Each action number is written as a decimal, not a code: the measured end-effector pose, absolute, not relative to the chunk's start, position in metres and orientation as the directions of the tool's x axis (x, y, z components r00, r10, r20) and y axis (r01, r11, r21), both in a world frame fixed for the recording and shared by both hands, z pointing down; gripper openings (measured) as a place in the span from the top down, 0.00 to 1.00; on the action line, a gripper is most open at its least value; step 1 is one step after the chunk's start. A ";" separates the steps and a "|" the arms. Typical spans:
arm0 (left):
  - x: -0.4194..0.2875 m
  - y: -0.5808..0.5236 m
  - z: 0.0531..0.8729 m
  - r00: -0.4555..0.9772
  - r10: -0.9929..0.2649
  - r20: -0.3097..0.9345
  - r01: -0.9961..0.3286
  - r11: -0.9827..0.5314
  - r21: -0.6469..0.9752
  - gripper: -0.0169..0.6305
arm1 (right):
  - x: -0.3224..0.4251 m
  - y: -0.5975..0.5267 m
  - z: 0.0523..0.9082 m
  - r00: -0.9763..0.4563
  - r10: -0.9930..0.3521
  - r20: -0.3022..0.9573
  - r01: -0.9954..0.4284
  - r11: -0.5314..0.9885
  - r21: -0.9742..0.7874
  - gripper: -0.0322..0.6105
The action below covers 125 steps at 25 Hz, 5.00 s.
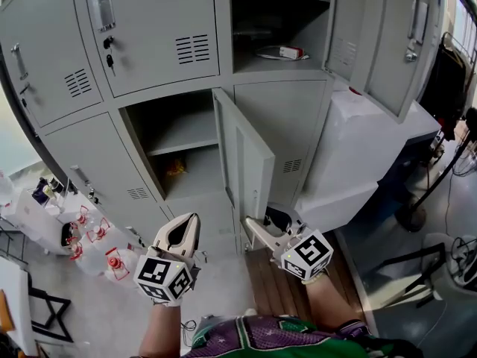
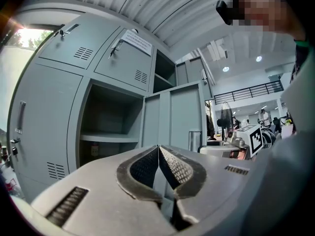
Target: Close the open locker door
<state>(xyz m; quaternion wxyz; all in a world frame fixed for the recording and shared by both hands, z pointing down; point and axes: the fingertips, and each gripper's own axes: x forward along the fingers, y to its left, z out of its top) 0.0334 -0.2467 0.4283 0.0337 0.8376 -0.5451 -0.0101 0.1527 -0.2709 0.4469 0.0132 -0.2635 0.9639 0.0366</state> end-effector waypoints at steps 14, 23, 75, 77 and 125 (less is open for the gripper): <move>0.013 -0.237 0.435 0.366 -0.930 0.023 -0.927 -0.363 0.097 0.94 | 0.103 -0.249 0.446 -0.932 -0.363 -0.008 -0.362 0.927 0.095 0.69; -0.012 -0.237 0.435 0.356 -0.934 0.033 -0.930 -0.351 0.109 0.94 | 0.073 -0.244 0.444 -0.941 -0.339 -0.015 -0.339 0.939 0.066 0.71; -0.259 -0.224 0.414 0.393 -0.919 -0.022 -0.911 -0.393 0.127 0.94 | -0.098 -0.298 0.446 -0.783 -0.622 0.012 -0.622 0.782 -0.033 0.74; -0.259 -0.227 0.410 0.390 -0.921 -0.022 -0.913 -0.389 0.123 0.94 | -0.104 -0.303 0.446 -0.793 -0.610 0.014 -0.610 0.792 -0.034 0.74; -0.301 -0.286 0.407 0.257 -0.966 0.000 -0.961 -0.255 0.102 0.94 | -0.164 -0.400 0.448 -0.826 -0.564 0.001 -0.563 0.825 -0.060 0.89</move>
